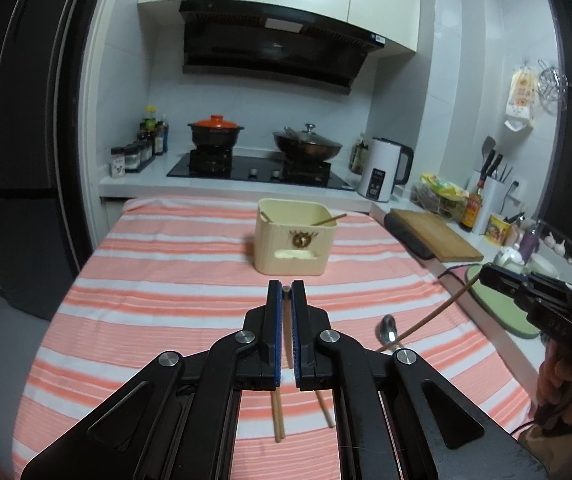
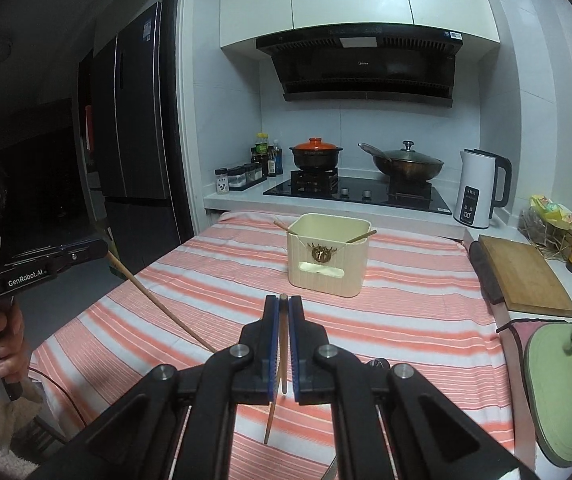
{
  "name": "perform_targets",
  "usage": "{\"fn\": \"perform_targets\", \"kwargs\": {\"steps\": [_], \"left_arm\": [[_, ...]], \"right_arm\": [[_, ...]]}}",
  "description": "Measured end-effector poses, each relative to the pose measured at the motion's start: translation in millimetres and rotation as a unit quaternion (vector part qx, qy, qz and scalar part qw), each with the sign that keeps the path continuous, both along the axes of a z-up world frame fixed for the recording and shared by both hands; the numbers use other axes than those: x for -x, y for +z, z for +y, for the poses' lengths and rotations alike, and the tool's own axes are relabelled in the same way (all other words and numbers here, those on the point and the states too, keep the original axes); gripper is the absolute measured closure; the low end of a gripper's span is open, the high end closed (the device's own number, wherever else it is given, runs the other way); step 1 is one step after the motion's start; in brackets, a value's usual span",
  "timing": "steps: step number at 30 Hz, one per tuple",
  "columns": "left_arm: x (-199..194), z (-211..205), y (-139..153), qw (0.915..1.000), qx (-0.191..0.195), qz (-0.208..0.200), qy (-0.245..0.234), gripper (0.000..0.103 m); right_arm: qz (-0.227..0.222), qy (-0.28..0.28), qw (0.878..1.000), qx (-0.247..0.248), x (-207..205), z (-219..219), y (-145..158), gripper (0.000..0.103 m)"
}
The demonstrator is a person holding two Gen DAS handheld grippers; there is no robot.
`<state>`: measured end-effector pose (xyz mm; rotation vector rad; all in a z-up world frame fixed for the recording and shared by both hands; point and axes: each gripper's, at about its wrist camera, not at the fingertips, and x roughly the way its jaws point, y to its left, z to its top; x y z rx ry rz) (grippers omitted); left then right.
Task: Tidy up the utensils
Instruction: 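Carry the chopstick in the right gripper to the holder box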
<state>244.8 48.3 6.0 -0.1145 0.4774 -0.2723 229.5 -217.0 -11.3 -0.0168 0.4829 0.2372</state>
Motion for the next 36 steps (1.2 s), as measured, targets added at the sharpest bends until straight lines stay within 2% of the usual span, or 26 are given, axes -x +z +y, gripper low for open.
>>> {"fn": "perform_targets", "kwargs": {"steps": [13, 22, 28, 32, 36], "left_arm": [[-40, -14, 21, 0.999, 0.012, 0.027, -0.034, 0.101], [-76, -23, 71, 0.9988, 0.011, -0.017, -0.046, 0.101], [-122, -38, 102, 0.9983, 0.006, -0.046, -0.036, 0.101], [-157, -48, 107, 0.9984, 0.005, -0.053, -0.022, 0.101], [-192, -55, 105, 0.9985, 0.003, -0.053, -0.008, 0.101]], "right_arm": [[-0.036, -0.002, 0.999, -0.003, -26, -3, 32, 0.098], [-0.06, -0.009, 0.998, -0.002, -70, -13, 61, 0.098], [-0.084, -0.018, 0.996, 0.004, -113, -16, 86, 0.098], [-0.099, -0.027, 0.995, -0.001, -147, -20, 94, 0.098], [-0.113, -0.035, 0.993, -0.006, -180, -22, 89, 0.098]]}}
